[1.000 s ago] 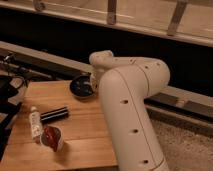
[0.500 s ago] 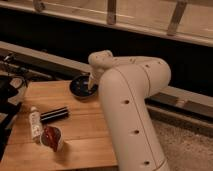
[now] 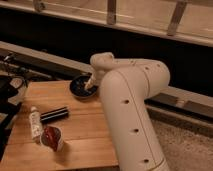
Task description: Pick up the ceramic bowl
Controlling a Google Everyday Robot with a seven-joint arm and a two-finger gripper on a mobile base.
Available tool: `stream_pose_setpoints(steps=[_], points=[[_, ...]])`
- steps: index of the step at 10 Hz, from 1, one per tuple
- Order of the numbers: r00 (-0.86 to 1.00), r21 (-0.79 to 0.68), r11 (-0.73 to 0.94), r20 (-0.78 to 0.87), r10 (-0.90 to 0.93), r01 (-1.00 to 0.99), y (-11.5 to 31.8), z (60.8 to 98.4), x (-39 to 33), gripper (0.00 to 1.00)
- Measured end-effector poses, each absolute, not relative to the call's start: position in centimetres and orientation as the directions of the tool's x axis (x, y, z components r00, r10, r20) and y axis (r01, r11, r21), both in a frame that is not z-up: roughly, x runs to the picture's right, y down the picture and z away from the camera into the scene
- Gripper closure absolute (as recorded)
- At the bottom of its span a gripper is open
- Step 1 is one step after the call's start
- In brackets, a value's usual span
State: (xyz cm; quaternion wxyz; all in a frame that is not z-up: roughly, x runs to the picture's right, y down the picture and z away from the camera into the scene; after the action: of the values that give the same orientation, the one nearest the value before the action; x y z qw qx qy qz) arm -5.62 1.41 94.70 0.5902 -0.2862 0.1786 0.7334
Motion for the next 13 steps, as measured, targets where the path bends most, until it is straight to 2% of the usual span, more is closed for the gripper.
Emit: stream_pose_setpoints(steps=[3,4,7,8,10,11,13], points=[[-0.155,-0.066,-0.266,-0.671,0.725,-0.962,2.8,96.2,-5.5,0.20],[-0.161,-0.059,-0.273,-0.681,0.714,-0.960,3.6,97.0,-5.1,0.25],[-0.149,-0.068,-0.259,-0.667,0.730,-0.963,3.8,97.6,-5.7,0.54],[-0.149,-0.069,-0.259,-0.667,0.730,-0.963,3.1,96.9,-5.7,0.66],[-0.134,-0.077,-0.245,-0.663,0.736,-0.966,2.5,96.2,-6.2,0.82],[-0.125,-0.083,-0.236,-0.658,0.743,-0.968,2.0,95.9,-6.5,0.95],[-0.121,-0.084,-0.232,-0.655,0.746,-0.969,1.6,95.4,-6.5,0.98]])
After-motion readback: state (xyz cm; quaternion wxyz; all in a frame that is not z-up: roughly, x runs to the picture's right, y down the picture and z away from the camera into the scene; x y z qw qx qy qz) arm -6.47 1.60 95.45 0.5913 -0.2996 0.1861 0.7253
